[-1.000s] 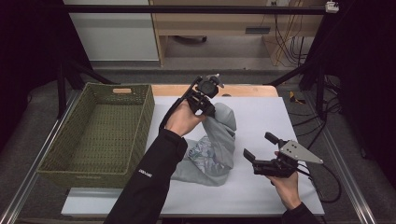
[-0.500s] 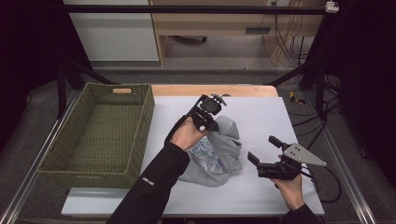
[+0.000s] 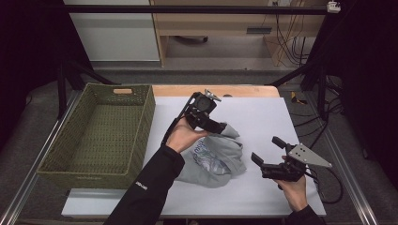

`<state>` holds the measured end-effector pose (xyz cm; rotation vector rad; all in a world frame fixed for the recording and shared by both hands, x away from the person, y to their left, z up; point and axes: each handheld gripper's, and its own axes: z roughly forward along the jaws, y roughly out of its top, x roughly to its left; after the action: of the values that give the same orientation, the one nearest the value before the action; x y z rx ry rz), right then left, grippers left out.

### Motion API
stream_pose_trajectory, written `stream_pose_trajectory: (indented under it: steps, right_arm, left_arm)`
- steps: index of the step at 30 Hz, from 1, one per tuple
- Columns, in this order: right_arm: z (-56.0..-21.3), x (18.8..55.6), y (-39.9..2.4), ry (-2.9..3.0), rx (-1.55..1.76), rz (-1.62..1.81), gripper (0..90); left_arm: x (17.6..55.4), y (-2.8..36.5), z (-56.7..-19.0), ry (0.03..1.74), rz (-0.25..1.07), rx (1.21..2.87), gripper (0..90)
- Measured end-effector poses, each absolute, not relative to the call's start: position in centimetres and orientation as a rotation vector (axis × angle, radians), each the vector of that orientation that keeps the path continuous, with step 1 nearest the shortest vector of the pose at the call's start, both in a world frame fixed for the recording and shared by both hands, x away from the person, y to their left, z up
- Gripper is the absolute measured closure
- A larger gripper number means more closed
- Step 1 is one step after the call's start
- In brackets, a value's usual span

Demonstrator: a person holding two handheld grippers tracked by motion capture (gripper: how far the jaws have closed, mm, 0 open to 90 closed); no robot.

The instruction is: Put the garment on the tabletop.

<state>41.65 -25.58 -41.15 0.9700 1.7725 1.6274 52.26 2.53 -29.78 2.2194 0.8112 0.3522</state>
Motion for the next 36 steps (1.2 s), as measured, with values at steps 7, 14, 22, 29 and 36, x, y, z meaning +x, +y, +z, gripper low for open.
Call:
stream_pose_trajectory:
  steps: [7,14,22,29,36]
  right_arm:
    - [-41.2,41.7,-25.5,1.768,0.985,1.624,0.5]
    - [-41.2,41.8,-25.6,1.76,0.988,1.62,0.4]
    - [-41.6,42.0,-25.6,1.765,0.992,1.609,0.4]
    - [-41.8,42.1,-25.7,1.766,1.001,1.597,0.4]
    - [-42.2,42.2,-25.9,1.768,1.012,1.594,0.4]
  left_arm:
    - [50.6,4.7,-30.6,0.778,0.384,2.06,19.6]
    - [48.6,7.8,-32.7,0.738,0.37,1.892,17.5]
    - [46.2,10.3,-35.9,0.745,0.402,1.839,15.1]
    - [44.9,12.3,-38.0,0.766,0.375,1.739,14.5]
    - [44.0,13.9,-40.0,0.785,0.412,1.671,12.6]
